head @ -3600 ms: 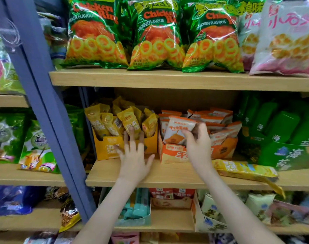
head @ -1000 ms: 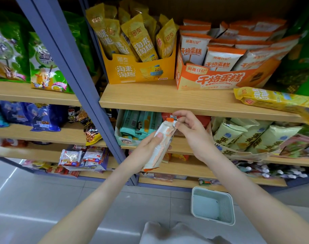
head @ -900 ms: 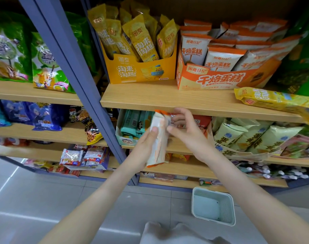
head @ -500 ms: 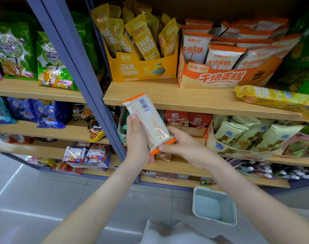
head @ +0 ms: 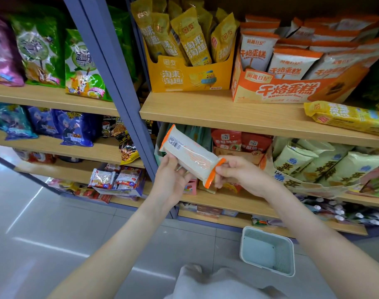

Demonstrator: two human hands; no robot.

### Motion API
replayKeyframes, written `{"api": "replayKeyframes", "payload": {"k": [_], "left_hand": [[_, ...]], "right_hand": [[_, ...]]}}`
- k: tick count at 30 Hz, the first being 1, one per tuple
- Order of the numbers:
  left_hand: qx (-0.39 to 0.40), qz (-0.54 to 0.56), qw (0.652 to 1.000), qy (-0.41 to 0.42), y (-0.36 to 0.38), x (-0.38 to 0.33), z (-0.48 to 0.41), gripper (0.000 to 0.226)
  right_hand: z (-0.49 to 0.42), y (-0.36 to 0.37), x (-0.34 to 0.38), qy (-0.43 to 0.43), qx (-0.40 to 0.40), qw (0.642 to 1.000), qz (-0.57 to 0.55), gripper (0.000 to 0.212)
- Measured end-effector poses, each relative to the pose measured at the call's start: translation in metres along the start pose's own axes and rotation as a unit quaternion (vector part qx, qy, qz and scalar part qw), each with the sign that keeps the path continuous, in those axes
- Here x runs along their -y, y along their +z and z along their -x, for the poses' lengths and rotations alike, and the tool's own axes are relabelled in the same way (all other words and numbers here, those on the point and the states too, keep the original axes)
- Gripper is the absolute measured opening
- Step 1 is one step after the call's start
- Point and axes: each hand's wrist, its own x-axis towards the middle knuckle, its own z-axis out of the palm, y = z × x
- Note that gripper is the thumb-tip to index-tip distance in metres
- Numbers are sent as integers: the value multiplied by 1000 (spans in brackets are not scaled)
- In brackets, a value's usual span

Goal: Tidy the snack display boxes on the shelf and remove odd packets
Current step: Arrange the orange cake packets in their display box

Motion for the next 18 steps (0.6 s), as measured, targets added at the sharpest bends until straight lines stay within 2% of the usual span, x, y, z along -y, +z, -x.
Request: {"api": "replayKeyframes", "payload": {"k": [1, 5, 9, 12, 14, 16, 18], "left_hand": [[4, 7, 1000, -3, -1, 0, 0, 37], [49, -24, 998, -9, -5, 2, -2, 31], [99, -134, 986, -12, 1, 12, -3, 26], [14, -239, 971, 11, 7, 12, -8, 29], [-43, -266, 962, 28, 6, 10, -12, 26], [-23, -286, 957, 48, 8, 8, -11, 7], [23, -318, 945, 78, 8, 5, -8, 13]], "right_hand": [[1, -2, -1, 4, 10, 1000, -16, 14], [1, -2, -3, 20, -1, 996, -82, 48], [-3, 9, -7, 28, -2, 993, -111, 36], [-4, 16, -11, 28, 2, 986, -163, 40], [-4, 20, -13, 27, -13, 990, -140, 41], [-8, 21, -15, 29, -46, 994, -96, 42], [-12, 19, -19, 29, -80, 993, -82, 43]]}}
